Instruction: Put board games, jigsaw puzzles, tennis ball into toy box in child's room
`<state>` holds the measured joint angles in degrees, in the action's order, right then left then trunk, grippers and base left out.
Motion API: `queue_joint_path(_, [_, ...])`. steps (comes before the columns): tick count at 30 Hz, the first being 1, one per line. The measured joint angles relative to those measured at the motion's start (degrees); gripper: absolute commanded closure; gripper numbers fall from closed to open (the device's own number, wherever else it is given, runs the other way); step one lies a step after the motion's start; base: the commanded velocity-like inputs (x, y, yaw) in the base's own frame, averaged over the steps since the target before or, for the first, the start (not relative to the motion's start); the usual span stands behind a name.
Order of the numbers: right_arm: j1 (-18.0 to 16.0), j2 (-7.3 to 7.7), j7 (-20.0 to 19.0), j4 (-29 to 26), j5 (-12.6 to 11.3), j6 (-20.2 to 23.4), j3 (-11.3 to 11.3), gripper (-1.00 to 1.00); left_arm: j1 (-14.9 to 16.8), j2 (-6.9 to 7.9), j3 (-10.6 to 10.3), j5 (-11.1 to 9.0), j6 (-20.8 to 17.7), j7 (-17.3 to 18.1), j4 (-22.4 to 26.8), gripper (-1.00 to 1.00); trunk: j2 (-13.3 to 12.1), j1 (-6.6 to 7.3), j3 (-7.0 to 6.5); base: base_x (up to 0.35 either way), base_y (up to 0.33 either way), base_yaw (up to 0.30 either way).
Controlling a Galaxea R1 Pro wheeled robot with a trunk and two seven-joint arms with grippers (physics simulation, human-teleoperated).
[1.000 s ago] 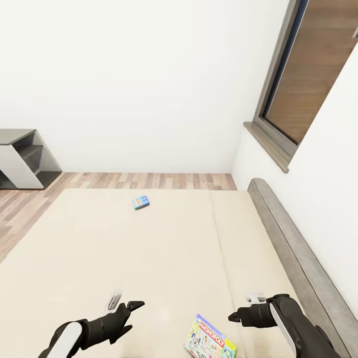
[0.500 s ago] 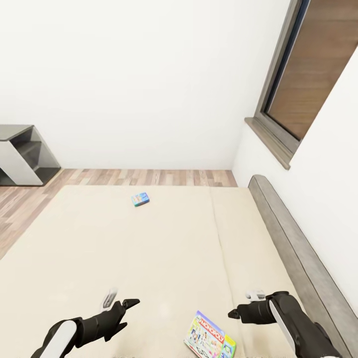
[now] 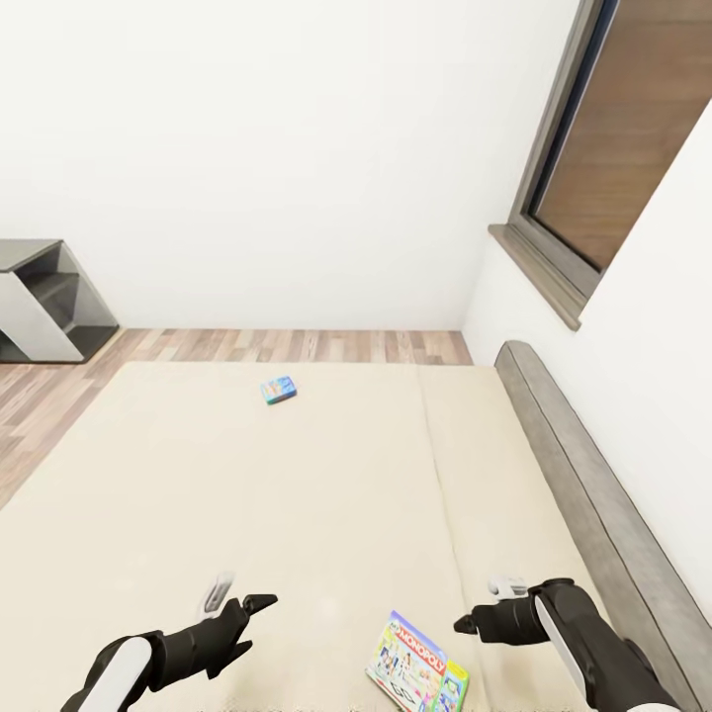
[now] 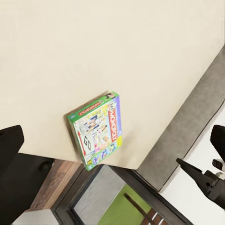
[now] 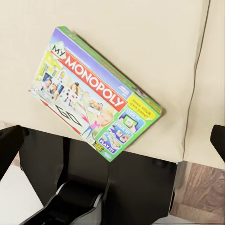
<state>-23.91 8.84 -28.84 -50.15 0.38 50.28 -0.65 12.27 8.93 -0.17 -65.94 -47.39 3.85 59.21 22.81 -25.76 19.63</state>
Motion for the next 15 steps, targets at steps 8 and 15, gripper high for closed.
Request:
queue_joint_path(8, [0.0, 0.0, -0.1, 0.7, 0.0, 0.0, 0.0, -1.0, 0.0, 0.05, 0.0, 0.0, 0.0, 0.0, -0.1, -1.0, 0.0, 0.0, 0.75, 0.0, 0.0, 0.0])
queue_joint_path(15, [-0.1, 0.0, -0.2, 0.9, 0.0, 0.1, 0.0, -1.0, 0.0, 0.08, 0.1, 0.0, 0.0, 0.0, -0.1, -1.0, 0.0, 0.0, 1.4, 0.0, 0.0, 0.0])
